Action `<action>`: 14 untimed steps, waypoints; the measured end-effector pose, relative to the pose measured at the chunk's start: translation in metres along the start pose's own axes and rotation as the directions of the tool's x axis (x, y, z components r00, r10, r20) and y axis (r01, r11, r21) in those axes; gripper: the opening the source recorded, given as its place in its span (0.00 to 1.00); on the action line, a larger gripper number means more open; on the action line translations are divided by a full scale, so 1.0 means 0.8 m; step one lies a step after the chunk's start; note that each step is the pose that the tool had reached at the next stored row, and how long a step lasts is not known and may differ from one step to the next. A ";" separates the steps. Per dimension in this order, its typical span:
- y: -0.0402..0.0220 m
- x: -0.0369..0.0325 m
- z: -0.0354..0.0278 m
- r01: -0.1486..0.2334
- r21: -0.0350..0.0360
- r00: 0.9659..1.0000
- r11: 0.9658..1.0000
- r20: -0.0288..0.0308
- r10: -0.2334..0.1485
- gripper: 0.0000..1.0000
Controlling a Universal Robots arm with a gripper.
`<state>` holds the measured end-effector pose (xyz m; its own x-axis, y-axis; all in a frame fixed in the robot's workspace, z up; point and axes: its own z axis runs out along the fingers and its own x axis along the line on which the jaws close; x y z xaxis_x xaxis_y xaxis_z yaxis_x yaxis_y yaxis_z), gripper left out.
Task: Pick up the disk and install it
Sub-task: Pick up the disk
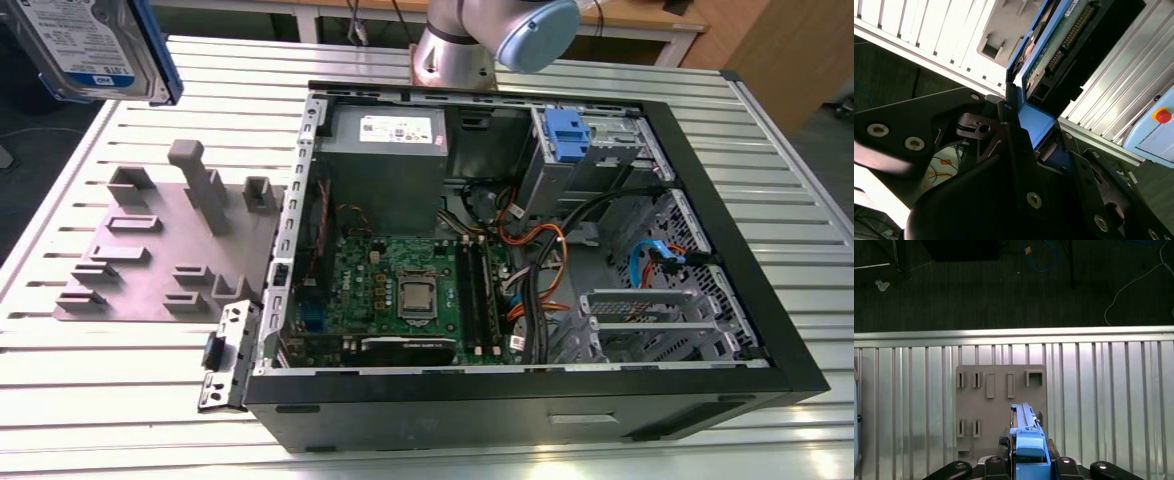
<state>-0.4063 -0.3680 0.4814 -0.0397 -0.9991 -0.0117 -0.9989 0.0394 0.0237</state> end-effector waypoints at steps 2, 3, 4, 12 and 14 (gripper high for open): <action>-0.0011 0.0005 -0.0001 0.000 0.000 1.000 1.000 0.000 0.000 0.36; -0.0014 0.0008 -0.0001 0.000 0.000 1.000 1.000 0.000 0.000 0.36; -0.0016 0.0012 -0.0001 0.000 0.000 1.000 1.000 0.000 0.000 0.36; -0.0021 0.0093 -0.0002 0.000 0.000 1.000 1.000 0.000 0.000 0.36; -0.0024 0.0124 -0.0003 0.000 0.000 1.000 1.000 0.000 0.000 0.36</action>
<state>-0.4048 -0.3780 0.4815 -0.0397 -0.9991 -0.0116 -0.9989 0.0394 0.0239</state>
